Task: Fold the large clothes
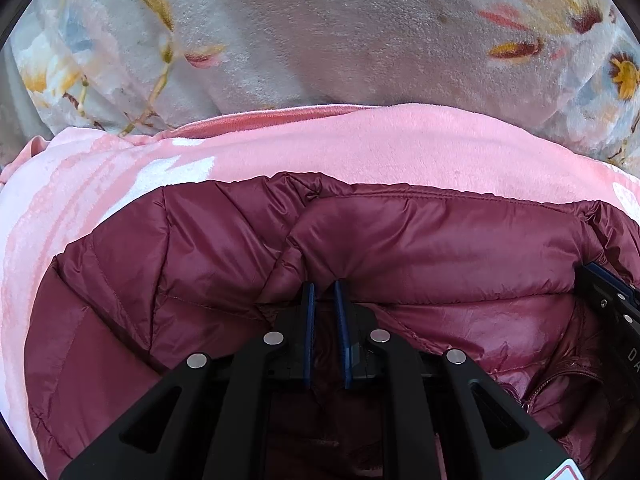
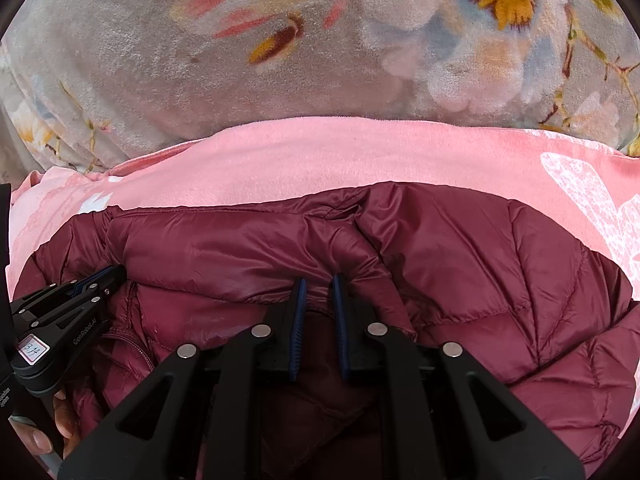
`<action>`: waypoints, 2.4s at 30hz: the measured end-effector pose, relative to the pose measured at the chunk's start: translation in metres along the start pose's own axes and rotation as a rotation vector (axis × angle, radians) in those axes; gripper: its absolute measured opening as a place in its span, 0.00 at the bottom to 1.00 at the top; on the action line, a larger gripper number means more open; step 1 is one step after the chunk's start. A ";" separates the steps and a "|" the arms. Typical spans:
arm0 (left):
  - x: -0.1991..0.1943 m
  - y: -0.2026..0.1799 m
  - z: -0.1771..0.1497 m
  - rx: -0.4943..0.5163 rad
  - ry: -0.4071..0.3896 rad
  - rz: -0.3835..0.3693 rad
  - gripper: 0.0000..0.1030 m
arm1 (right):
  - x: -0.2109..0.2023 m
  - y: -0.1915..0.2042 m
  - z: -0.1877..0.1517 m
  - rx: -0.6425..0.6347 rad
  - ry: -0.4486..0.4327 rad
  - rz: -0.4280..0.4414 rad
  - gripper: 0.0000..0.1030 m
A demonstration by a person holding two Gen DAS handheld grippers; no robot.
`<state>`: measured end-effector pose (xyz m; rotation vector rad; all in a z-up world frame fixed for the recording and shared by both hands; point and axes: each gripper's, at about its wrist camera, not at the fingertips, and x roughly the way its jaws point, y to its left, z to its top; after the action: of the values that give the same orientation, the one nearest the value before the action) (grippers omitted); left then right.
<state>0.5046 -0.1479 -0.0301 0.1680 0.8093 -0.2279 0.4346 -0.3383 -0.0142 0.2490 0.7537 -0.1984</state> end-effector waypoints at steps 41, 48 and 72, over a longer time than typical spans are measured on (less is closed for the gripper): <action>-0.252 0.217 -0.304 -0.365 0.210 -0.150 0.75 | -0.365 -0.160 -0.338 0.444 0.059 0.099 0.73; -0.249 0.209 -0.302 -0.425 0.197 -0.198 0.53 | -0.342 -0.133 -0.325 0.464 0.019 0.164 0.62; -0.551 0.232 -0.270 -0.267 -0.304 -0.239 0.02 | -0.631 -0.077 -0.289 0.209 -0.638 0.247 0.02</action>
<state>0.0106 0.2142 0.2040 -0.2123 0.5487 -0.3580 -0.2229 -0.2719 0.2102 0.4471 0.0648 -0.1108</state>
